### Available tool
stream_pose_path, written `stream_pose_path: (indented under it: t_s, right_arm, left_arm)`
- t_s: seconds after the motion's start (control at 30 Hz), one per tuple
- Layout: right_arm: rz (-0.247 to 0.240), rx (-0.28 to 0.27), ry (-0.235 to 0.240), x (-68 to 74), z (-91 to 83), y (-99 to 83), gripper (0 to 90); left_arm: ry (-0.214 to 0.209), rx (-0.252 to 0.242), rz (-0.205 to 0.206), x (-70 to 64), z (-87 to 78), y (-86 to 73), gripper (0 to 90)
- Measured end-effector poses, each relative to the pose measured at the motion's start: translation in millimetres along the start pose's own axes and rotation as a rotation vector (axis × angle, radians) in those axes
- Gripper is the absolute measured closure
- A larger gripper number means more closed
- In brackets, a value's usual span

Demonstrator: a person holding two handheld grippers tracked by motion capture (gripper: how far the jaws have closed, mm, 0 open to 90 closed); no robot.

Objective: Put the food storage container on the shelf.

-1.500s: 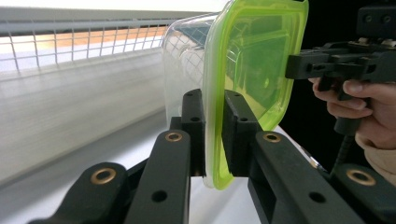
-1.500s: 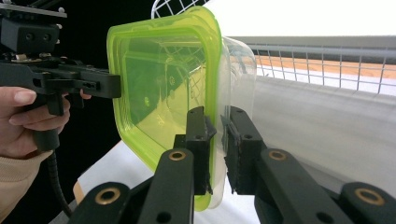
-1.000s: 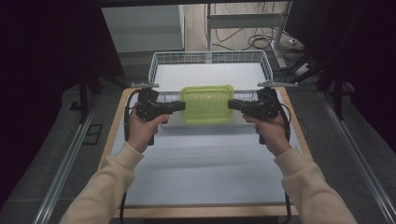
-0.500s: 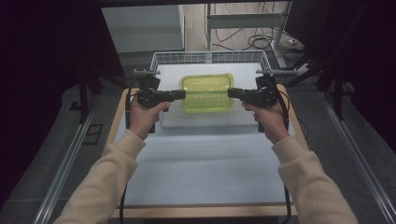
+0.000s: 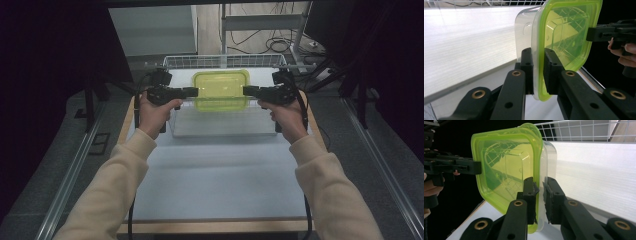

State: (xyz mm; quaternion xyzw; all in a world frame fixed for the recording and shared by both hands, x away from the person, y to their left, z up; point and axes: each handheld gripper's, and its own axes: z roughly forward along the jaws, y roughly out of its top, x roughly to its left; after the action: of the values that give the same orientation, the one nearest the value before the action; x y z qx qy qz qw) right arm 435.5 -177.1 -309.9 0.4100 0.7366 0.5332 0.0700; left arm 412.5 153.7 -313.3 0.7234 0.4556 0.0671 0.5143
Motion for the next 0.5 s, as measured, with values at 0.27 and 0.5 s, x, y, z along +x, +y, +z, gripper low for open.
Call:
stream_pose_path:
  t_s: [0.27, 0.5]
  right_arm:
    - [0.018, -0.005, -0.019, -5.8, 3.7, 11.6, 79.8]
    - [0.033, -0.003, -0.032, -11.0, 5.4, 20.6, 79.8]
  left_arm:
    - [0.007, 0.01, -0.003, 3.2, 5.4, 15.2, 79.7]
    - [0.021, 0.011, -0.01, 6.4, 14.4, 26.1, 79.4]
